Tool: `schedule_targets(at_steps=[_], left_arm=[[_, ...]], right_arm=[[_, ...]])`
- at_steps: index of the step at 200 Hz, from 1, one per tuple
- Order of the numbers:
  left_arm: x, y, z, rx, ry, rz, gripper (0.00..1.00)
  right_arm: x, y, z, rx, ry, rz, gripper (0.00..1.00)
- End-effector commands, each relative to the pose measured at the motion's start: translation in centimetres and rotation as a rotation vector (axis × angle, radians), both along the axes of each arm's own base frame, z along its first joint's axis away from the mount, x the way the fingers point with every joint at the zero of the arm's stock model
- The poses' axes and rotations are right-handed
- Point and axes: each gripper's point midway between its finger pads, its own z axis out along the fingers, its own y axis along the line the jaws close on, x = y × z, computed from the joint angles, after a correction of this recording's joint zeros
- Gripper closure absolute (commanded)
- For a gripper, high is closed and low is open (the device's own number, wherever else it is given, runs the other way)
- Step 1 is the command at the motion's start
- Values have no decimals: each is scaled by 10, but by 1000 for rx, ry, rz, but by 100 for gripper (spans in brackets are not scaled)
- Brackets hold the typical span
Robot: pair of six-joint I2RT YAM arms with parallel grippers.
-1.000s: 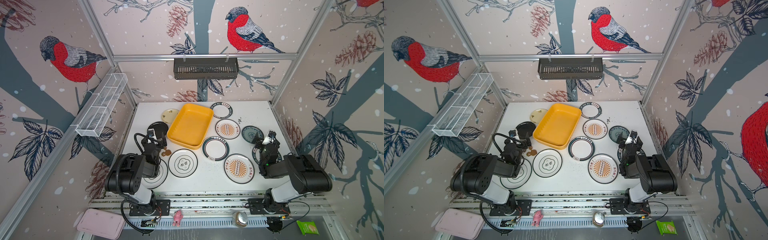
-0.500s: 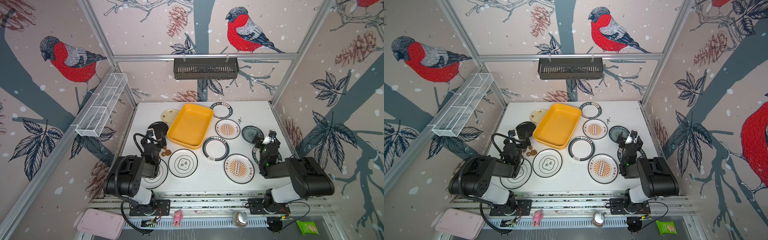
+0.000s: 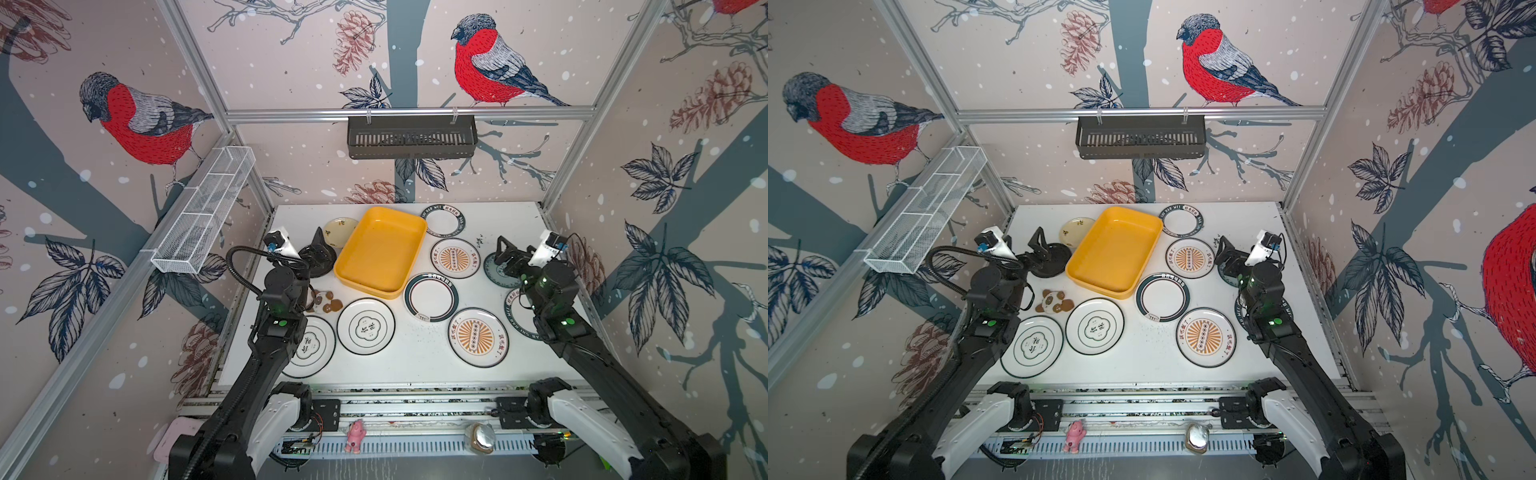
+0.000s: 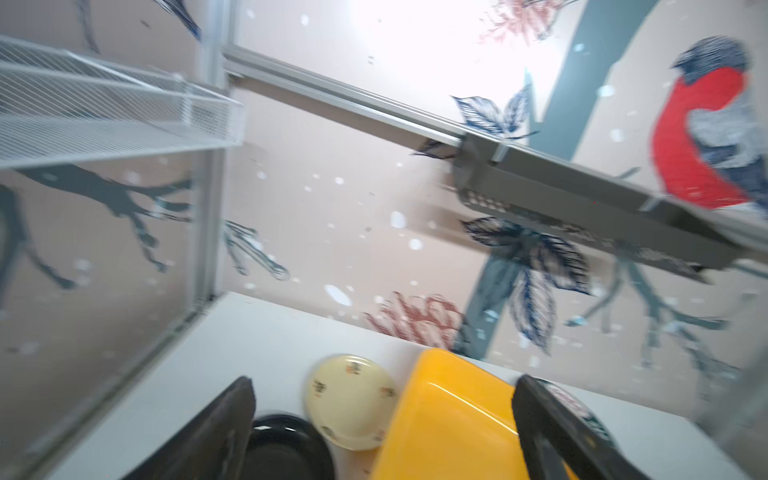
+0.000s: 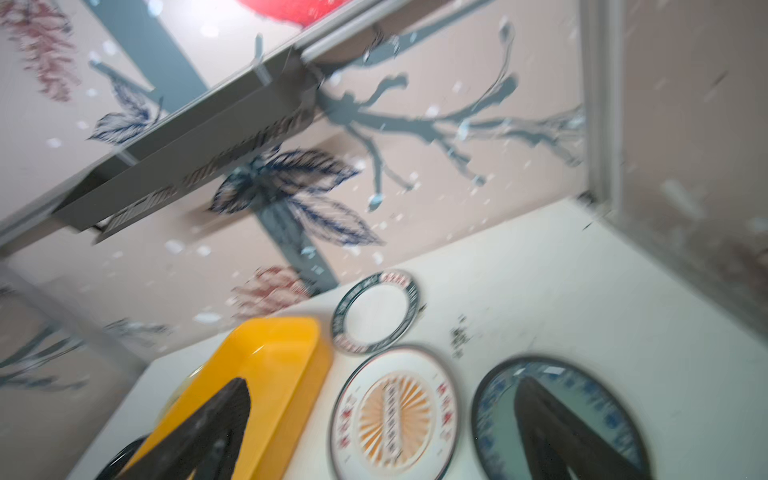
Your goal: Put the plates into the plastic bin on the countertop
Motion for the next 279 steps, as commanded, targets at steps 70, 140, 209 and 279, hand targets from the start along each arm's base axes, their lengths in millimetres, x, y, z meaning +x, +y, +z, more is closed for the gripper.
schedule_targets(at_steps=[70, 140, 209, 279], left_arm=[[-98, -186, -44, -368, 297, -683, 4], [-147, -197, -16, -351, 61, -962, 3], [-124, -220, -59, -431, 320, -926, 4], [-129, -242, -72, -256, 377, -1027, 4]], right_arm=[[-100, 179, -35, 338, 203, 395, 0], [-84, 146, -61, 391, 269, 258, 0], [-53, 79, -78, 263, 380, 44, 0], [-48, 48, -97, 194, 472, 17, 0]])
